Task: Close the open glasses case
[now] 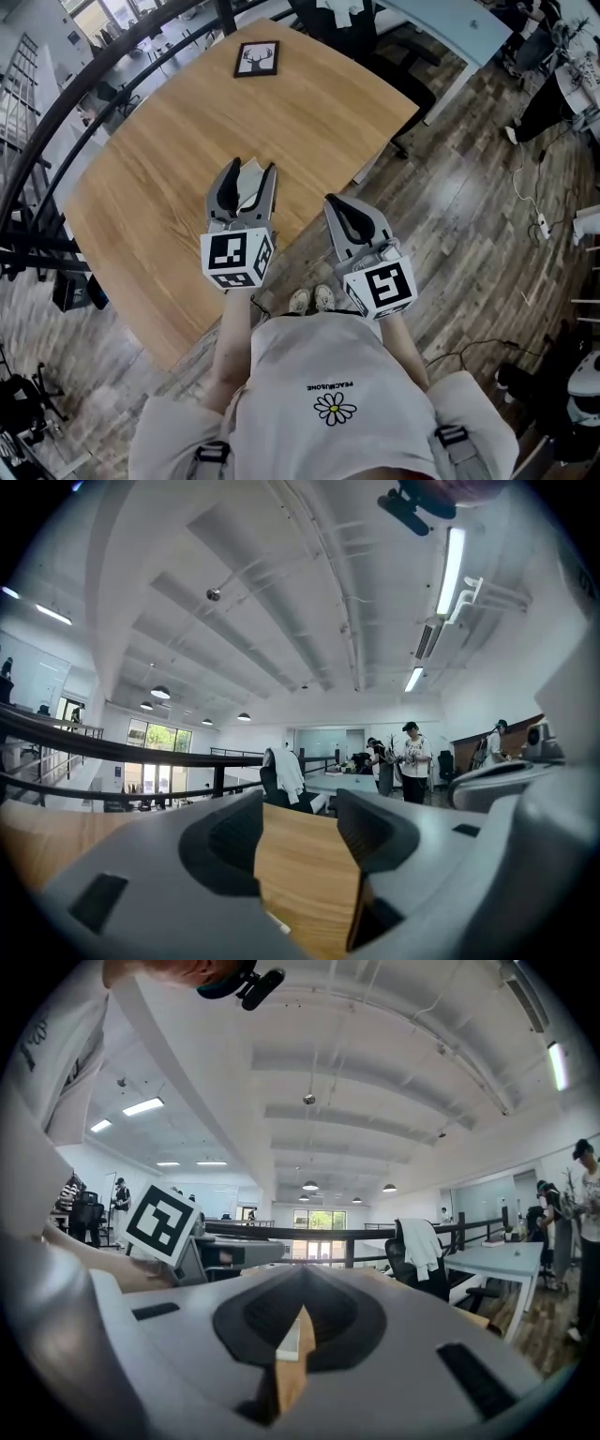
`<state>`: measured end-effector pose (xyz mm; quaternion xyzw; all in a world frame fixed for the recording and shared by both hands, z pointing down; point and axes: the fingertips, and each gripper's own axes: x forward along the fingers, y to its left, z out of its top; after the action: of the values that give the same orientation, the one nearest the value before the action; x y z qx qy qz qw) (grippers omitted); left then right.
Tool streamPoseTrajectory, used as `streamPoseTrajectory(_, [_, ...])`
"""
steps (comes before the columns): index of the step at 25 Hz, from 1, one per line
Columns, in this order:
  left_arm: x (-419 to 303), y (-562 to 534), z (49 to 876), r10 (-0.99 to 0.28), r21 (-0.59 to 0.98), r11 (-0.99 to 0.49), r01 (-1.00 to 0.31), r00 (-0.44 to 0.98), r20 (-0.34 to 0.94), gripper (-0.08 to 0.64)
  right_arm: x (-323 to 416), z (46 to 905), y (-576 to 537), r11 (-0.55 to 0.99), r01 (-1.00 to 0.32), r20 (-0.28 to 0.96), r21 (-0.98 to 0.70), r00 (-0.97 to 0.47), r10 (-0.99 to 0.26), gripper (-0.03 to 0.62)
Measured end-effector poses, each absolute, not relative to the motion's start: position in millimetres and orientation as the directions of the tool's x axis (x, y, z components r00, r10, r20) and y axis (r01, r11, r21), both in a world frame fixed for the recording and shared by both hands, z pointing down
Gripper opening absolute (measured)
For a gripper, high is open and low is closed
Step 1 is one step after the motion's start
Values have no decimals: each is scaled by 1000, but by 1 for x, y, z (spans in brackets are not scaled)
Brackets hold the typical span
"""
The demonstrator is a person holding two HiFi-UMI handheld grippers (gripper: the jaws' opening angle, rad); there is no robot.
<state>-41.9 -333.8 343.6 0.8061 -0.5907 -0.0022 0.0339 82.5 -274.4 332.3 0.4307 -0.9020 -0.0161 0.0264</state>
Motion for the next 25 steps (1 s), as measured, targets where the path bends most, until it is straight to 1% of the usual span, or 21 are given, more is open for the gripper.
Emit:
streamPoseTrajectory(4, [-58, -349, 378, -948, 108, -292, -950, 302, 97, 262, 72, 335, -276, 646, -762, 44, 53, -644, -763, 6])
streamPoseTrajectory(7, [-72, -359, 400, -951, 161, -267, -950, 287, 117, 262, 64, 340, -278, 658, -751, 59, 54, -656, -753, 6])
streamPoseTrajectory(11, [-88, -372, 435, -949, 156, -221, -963, 249, 194, 262, 56, 345, -280, 674, -737, 77, 53, -670, -739, 6])
streamPoseTrajectory(17, [-111, -392, 492, -923, 218, -148, -965, 214, 320, 262, 48, 356, -285, 686, -726, 107, 50, -679, -727, 6])
streamPoseTrajectory(25, [-128, -406, 529, -888, 217, -105, -970, 190, 418, 262, 42, 370, -288, 692, -721, 151, 35, -681, -717, 6])
